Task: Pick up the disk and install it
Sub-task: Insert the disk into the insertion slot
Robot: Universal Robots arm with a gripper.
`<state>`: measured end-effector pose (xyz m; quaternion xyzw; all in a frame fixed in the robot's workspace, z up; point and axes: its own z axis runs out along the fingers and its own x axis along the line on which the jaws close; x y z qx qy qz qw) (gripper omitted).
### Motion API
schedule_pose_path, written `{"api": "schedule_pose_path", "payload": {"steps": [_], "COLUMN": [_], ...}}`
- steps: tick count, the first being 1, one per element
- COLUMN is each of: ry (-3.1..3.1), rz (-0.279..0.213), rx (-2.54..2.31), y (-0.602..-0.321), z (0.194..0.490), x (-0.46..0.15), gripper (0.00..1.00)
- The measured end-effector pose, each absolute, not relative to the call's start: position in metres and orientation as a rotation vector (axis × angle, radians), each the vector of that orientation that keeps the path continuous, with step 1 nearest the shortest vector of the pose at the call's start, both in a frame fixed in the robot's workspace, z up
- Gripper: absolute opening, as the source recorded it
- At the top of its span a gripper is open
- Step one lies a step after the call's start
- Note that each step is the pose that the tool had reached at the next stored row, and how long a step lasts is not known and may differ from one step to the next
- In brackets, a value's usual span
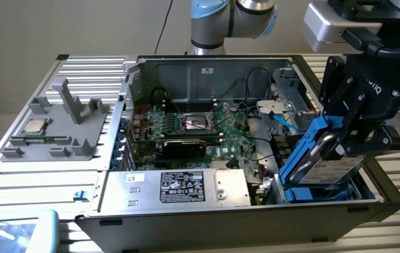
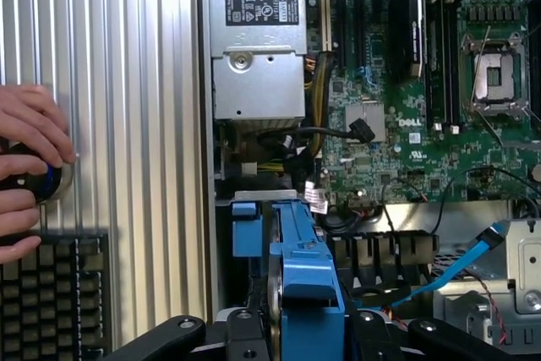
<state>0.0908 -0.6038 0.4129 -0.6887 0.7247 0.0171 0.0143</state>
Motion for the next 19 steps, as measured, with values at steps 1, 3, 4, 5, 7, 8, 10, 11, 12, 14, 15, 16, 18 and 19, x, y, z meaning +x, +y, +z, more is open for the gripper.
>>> {"api": "schedule_pose_path", "payload": {"steps": [1,3,4,5,7,8,10,11,12,14,15,16,18,19], "ry": [2.256,2.256,2.256,2.256,2.256,2.256,2.256,2.256,2.256,2.256,2.256,2.256,2.256,2.256], "rz": [0.053,0.053,0.052,0.052,0.052,0.052,0.052,0.052,0.052,0.052,0.052,0.052,0.052,0.052], "rx": [-2.144,-2.144,-2.144,-2.144,-2.144,-2.144,-2.143,-2.143,-2.143,-2.143,-2.143,-2.144,-2.143,-2.143], "y": [-0.6038,-0.6038,-0.6038,-0.6038,-0.6038,-0.6038,-0.6037,-0.6038,-0.6038,-0.6038,-0.6038,-0.6038,-0.6038,-0.6038], "z": [0.4127,0.4121,0.4118,0.4115,0.4110,0.4107,0.4100,0.4098,0.4096,0.4092,0.4091,0.4091,0.4089,0.4087], "x": [0.0908,0.0908,0.0907,0.0907,0.0907,0.0907,0.0907,0.0907,0.0907,0.0907,0.0907,0.0907,0.0907,0.0907], "gripper": [0.37,0.37,0.37,0.37,0.37,0.37,0.37,0.37,0.37,0.37,0.37,0.37,0.37,0.37]}}
